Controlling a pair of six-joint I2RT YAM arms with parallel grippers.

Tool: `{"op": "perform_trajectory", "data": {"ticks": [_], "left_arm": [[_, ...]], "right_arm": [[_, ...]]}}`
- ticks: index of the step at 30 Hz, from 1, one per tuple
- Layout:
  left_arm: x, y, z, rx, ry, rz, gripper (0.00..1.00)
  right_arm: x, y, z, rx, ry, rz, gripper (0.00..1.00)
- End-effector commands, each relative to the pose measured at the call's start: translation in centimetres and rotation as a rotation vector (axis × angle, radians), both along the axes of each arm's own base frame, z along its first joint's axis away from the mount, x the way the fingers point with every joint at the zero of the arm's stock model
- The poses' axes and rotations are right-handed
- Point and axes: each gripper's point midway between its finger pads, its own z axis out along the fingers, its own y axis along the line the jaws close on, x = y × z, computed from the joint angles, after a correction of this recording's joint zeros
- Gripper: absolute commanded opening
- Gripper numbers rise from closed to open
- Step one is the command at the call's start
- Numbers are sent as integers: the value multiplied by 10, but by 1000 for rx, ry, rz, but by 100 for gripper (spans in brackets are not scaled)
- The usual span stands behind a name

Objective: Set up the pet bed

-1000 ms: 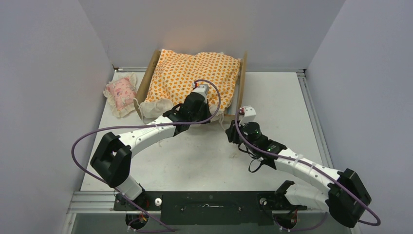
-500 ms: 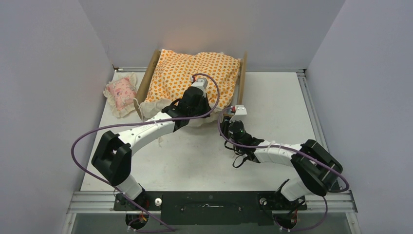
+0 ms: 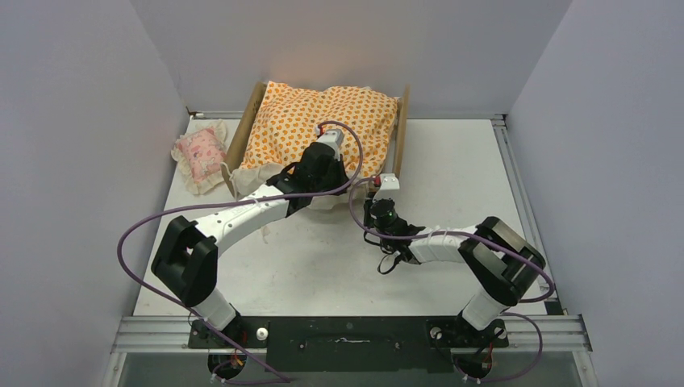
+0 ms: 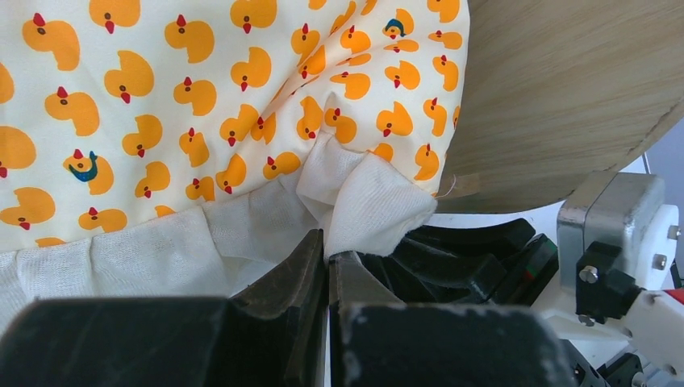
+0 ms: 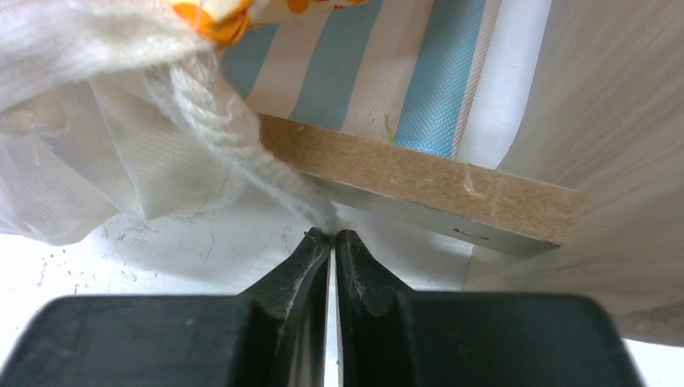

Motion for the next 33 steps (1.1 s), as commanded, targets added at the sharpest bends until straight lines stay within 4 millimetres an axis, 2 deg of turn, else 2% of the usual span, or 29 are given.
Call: {"op": "perform_trajectory", "data": {"ticks": [1,5,13,14,16,20,25,28,31,33], "left_arm": [[10,4,19,-22,-50,2,0],[14,13,19,-10,-64,17,0],[13,20,14,7,-75,19,0],[13,20,14,6,-75,19,0],[12,21,15,4,-77,19,0],[11,23,25,-11,-99,22,0],[11,28,38,-20,-129,28,0],[13,30,40,-12,-138,32,0],[12,30,38,-7,-138,25,0],[11,31,37,-6,-139,25,0]], "right_arm": [[1,11,37,51,-45,48,5],[-18,11,51,45,-4,136,5],[-47,9,111,32,49,350,5],[-44,-3,116,-11,66,293,5],[-40,-12,137,-50,45,269,5],[-26,-8,199,-80,-91,302,5],[-4,5,253,-182,-138,347,5],[12,-2,269,-262,-166,290,5],[13,8,275,-302,-207,364,5],[19,-4,279,-366,-222,251,5]]}}
